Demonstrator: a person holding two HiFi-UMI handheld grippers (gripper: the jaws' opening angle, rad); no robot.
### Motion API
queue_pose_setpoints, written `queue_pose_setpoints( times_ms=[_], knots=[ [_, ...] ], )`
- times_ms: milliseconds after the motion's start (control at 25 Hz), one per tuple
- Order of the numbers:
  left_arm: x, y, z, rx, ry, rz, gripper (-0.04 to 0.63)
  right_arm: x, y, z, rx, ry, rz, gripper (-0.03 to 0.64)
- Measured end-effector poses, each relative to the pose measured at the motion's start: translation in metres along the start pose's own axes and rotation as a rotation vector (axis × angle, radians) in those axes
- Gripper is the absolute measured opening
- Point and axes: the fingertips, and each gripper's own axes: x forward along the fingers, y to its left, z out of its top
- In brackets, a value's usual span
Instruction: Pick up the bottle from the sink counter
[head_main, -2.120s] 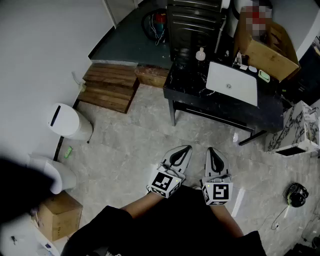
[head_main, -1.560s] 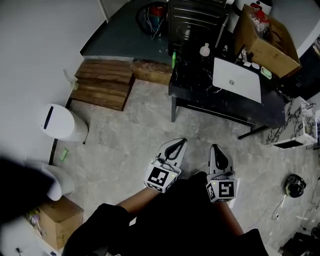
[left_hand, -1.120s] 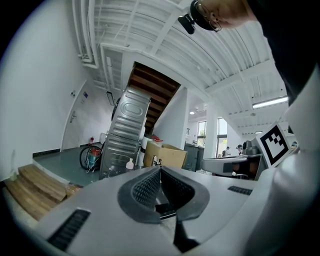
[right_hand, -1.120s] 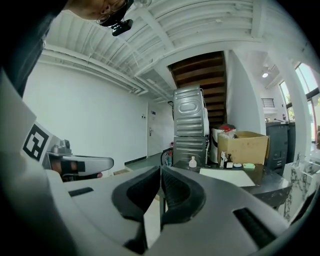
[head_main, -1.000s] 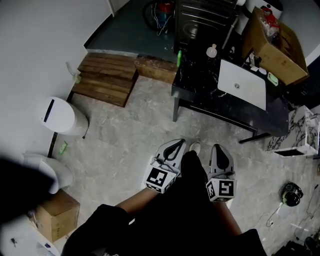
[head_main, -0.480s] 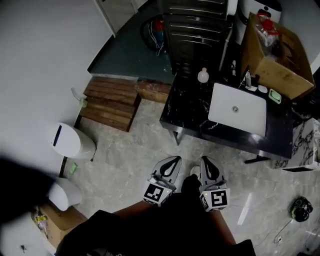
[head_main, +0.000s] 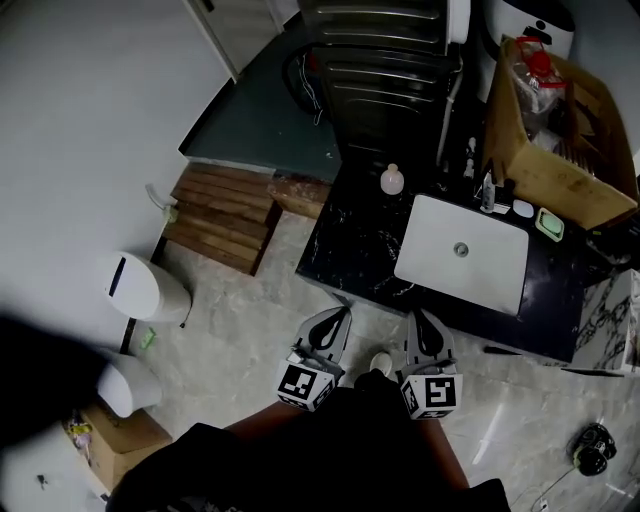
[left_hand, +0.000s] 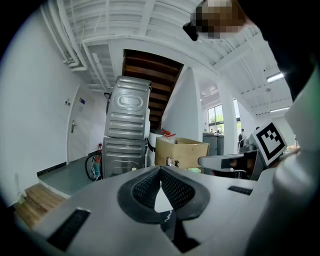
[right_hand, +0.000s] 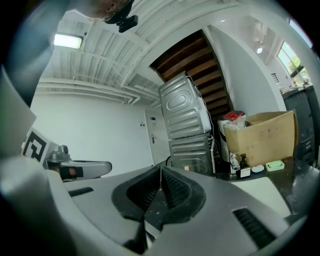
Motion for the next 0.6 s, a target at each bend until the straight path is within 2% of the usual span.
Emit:
queue_pose_setpoints(
  times_ms=[120,320,600],
  knots=[
    [0.007,0.004,-0.008,-0.016,0.024,0.040,0.015,0.010,-0.012,-0.003,0.025,0.006,0.008,0.039],
    [0.021,0.005,-0.005,-0.029,0.031,0.063,0.015,0.020,-0.018,-0.007,0.000,0.034,0.060,0.038],
    [0.043,0.012,0.002,-0.035,0.011,0.065,0.015,0.033,-0.028,0.002,-0.016,0.017,0.046,0.038]
  ],
)
